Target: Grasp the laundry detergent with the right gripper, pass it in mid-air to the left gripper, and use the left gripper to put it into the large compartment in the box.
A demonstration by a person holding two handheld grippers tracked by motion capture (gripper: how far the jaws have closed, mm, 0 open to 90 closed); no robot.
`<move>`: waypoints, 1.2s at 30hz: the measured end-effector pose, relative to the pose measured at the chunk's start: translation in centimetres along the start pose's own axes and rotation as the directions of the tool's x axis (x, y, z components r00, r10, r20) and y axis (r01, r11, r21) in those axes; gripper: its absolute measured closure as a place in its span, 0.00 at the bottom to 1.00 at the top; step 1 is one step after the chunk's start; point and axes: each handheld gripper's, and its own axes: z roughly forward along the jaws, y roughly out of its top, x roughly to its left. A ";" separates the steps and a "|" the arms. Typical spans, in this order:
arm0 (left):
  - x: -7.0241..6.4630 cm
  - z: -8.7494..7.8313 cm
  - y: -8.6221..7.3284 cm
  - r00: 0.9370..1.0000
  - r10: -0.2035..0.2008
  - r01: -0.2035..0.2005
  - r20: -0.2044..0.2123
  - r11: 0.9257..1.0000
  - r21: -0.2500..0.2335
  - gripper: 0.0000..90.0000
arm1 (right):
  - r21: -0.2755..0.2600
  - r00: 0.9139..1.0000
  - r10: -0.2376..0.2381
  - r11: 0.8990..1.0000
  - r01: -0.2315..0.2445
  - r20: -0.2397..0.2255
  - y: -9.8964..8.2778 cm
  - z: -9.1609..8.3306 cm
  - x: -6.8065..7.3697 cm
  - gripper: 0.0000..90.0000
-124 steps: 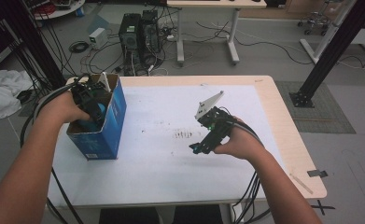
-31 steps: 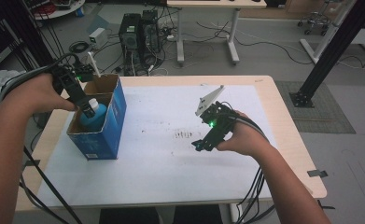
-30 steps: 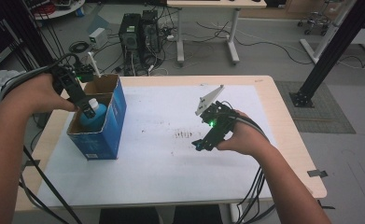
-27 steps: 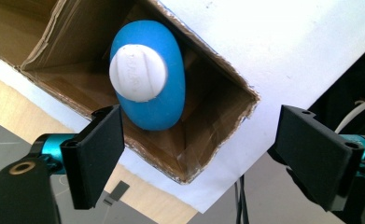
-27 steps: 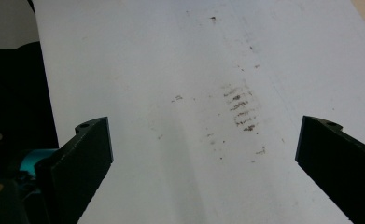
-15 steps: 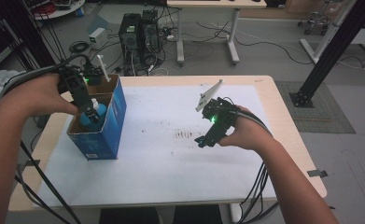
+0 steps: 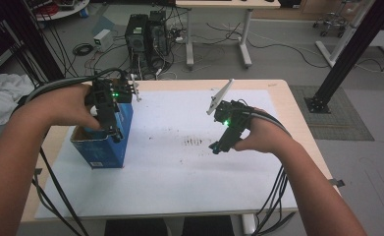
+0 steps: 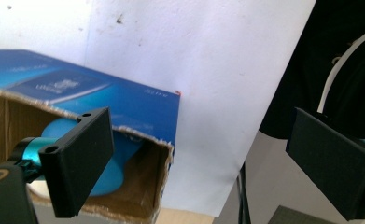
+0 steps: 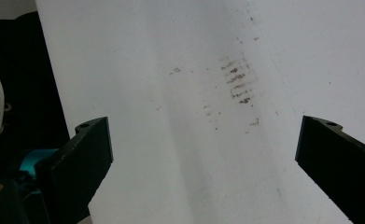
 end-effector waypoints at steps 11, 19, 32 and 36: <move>-0.7 1.1 1.8 0.995 0.101 -0.101 0.012 0.995 0.017 0.03 | 0.069 1.000 -0.023 0.997 0.023 -0.010 0.4 -0.3 -0.1 0.03; -0.5 2.7 2.8 0.992 0.124 -0.125 0.008 0.992 0.032 0.02 | 0.109 0.999 -0.033 0.993 0.036 -0.025 0.7 0.1 -0.4 0.03; -0.1 3.9 4.2 0.984 0.179 -0.179 0.008 0.984 -0.019 0.02 | 0.153 0.998 -0.038 0.987 0.044 -0.040 0.3 0.9 -1.4 0.03; 0.1 4.0 4.3 0.984 0.177 -0.177 0.008 0.984 -0.027 0.02 | 0.164 0.999 -0.033 0.986 0.039 -0.040 0.3 1.0 -1.5 0.03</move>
